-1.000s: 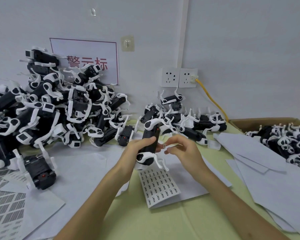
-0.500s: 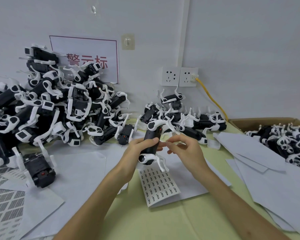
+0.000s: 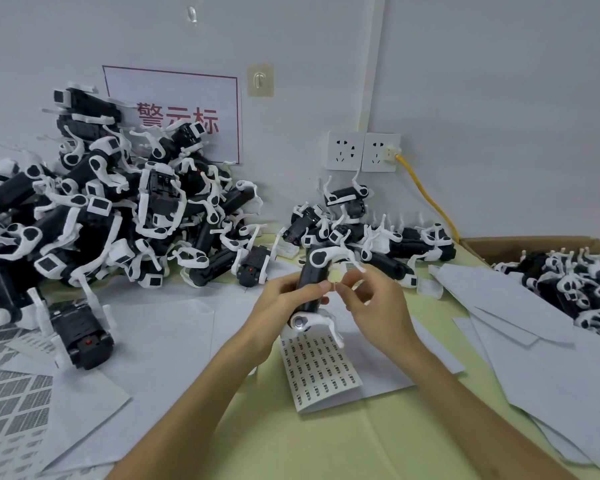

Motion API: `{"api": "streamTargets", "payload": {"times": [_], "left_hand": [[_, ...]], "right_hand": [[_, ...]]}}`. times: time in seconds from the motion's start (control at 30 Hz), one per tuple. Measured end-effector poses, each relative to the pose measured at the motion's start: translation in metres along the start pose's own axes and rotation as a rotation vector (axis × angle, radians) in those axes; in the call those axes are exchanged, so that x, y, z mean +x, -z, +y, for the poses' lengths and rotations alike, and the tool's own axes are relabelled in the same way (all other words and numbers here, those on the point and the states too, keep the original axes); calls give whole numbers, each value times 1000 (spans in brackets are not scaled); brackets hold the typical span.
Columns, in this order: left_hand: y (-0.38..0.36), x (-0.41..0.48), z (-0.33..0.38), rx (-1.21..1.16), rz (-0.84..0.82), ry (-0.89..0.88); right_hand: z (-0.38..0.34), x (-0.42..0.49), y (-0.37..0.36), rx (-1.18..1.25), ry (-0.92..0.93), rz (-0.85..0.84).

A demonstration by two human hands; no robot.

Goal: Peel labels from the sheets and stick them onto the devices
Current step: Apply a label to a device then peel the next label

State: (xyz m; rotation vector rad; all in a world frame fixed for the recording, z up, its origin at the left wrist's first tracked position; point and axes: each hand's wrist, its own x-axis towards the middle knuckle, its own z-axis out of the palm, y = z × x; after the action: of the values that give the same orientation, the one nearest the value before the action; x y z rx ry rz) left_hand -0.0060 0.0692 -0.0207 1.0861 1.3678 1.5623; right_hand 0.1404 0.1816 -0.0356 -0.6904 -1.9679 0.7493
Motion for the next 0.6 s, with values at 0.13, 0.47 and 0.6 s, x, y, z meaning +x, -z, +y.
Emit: {"api": "streamTargets", "payload": {"times": [0.13,0.47,0.6], "left_hand": [[2,6,-3,-88,117,58],[-1,9,-11,-234,73,198],[-7,7,-13,-241,11,230]], "right_hand": [[-4,-3,-3,97,20,-76],[-10,2,5,566,-191,-192],[-9,1,2,516,-166,-197]]}}
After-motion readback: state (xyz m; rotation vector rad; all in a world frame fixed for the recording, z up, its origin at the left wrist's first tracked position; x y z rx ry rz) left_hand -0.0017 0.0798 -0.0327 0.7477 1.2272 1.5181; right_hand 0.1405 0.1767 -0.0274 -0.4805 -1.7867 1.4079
